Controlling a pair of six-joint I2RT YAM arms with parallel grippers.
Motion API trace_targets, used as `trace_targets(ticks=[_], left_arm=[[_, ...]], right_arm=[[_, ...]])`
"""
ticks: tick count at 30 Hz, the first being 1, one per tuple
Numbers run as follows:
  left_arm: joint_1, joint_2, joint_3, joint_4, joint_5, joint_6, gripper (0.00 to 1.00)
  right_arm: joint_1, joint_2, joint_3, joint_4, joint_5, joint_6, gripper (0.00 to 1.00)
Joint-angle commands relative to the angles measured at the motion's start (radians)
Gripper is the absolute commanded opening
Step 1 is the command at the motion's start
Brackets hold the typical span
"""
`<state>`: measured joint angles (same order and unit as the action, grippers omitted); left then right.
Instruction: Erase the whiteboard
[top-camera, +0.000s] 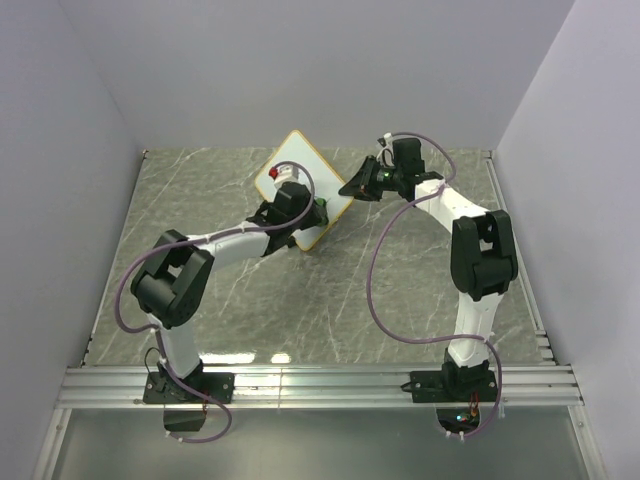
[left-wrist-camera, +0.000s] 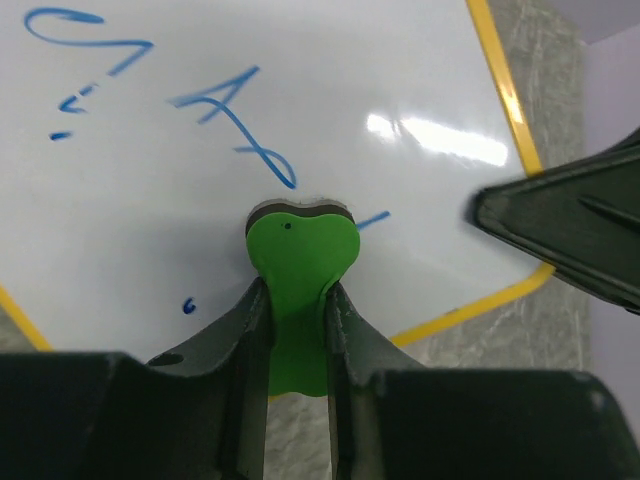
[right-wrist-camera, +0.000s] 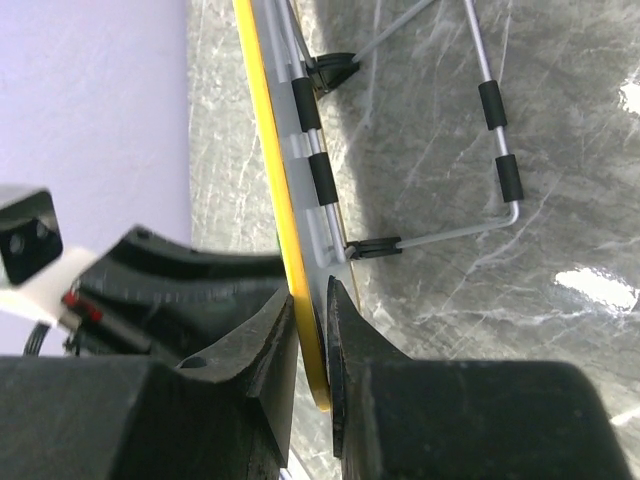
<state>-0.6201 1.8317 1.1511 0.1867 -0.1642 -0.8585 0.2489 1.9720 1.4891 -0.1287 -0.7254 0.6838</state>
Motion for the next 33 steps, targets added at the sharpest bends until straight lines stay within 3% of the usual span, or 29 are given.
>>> trace_targets(ticks=[1, 12, 20, 26, 33], left_arm=[[-0.078, 0.046, -0.045, -0.024, 0.166, -0.068, 0.0], [0.1, 0.015, -0.231, 0.037, 0.144, -0.096, 0.0], [0.18, 0.041, -0.238, 0.022, 0.155, -0.082, 0.0], [0.134, 0.038, -0.147, -0.012, 0.193, -0.022, 0.0], [0.042, 0.067, 0.122, -0.073, 0.273, 0.012, 0.0]], right_arm=[[0.072, -0.016, -0.007, 0.054, -0.097, 0.171, 0.0], [0.072, -0.053, -0.033, 0.034, -0.094, 0.146, 0.0], [0.072, -0.062, -0.036, 0.011, -0.097, 0.126, 0.0], [0.073, -0.062, -0.039, 0.001, -0.098, 0.114, 0.0], [0.075, -0.073, -0.081, 0.0, -0.104, 0.094, 0.0]])
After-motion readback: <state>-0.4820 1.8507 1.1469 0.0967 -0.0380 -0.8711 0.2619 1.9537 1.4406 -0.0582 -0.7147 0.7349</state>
